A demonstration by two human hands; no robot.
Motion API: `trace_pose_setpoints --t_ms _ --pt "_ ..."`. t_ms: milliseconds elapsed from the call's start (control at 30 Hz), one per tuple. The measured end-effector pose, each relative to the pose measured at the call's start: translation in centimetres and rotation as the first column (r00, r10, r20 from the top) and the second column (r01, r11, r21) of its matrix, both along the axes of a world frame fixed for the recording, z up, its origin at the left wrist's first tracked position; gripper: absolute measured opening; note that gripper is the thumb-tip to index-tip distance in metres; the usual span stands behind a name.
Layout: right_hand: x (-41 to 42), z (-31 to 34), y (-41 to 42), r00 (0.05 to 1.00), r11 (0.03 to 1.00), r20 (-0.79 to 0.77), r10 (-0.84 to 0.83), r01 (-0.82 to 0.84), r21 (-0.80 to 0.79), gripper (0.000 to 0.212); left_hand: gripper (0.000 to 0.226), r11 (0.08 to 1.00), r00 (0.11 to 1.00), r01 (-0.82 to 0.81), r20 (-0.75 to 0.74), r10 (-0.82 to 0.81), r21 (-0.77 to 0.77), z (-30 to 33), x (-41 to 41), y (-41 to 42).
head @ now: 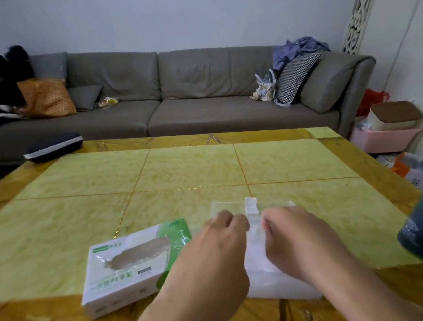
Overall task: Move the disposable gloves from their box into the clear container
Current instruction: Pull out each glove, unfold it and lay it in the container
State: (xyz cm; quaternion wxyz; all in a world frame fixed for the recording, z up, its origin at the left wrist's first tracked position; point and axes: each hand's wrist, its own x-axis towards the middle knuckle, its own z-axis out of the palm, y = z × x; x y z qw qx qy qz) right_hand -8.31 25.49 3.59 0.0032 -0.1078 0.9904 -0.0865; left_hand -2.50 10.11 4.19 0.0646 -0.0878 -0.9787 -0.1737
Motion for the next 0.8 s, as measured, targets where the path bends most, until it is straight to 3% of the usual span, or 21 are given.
trace_pose_setpoints --t_ms 133,200,300,367,600,667,800 --pt "2.1 -0.3 -2.9 0.964 0.956 -0.164 0.212 -0.239 -0.173 0.027 0.012 0.943 0.938 -0.316 -0.112 0.327 0.105 -1.4 0.1 -6.3" --pt "3.3 -1.2 -4.9 0.913 0.899 -0.154 0.377 -0.401 -0.175 0.043 0.009 0.92 0.92 -0.392 -0.004 0.392 0.013 -2.4 0.4 -9.8" --pt "4.1 -3.1 -7.8 0.836 0.832 -0.089 0.541 -0.548 -0.089 0.057 0.033 0.921 0.935 -0.156 0.247 0.254 -0.357 -3.4 0.8 -12.6" --pt "4.3 -4.5 -9.5 0.805 0.806 -0.075 0.588 -0.591 -0.024 0.056 0.033 0.88 0.92 -0.02 0.336 0.202 -0.474 -3.5 0.8 -13.1" --pt "3.8 -6.8 -11.5 0.815 0.808 -0.039 0.578 -0.565 0.166 0.064 0.031 0.862 0.899 -0.028 0.364 0.242 -0.506 -4.6 0.0 -12.8" --pt "4.0 -6.6 -11.5 0.823 0.813 -0.011 0.568 -0.56 0.157 0.064 0.026 0.885 0.892 -0.088 0.36 0.274 -0.457 -4.4 -0.1 -12.7" --pt "4.3 -6.5 -11.4 0.815 0.824 -0.122 0.566 -0.555 0.117 0.066 0.015 0.936 0.914 -0.212 0.281 0.292 -0.281 -4.0 0.1 -12.5"
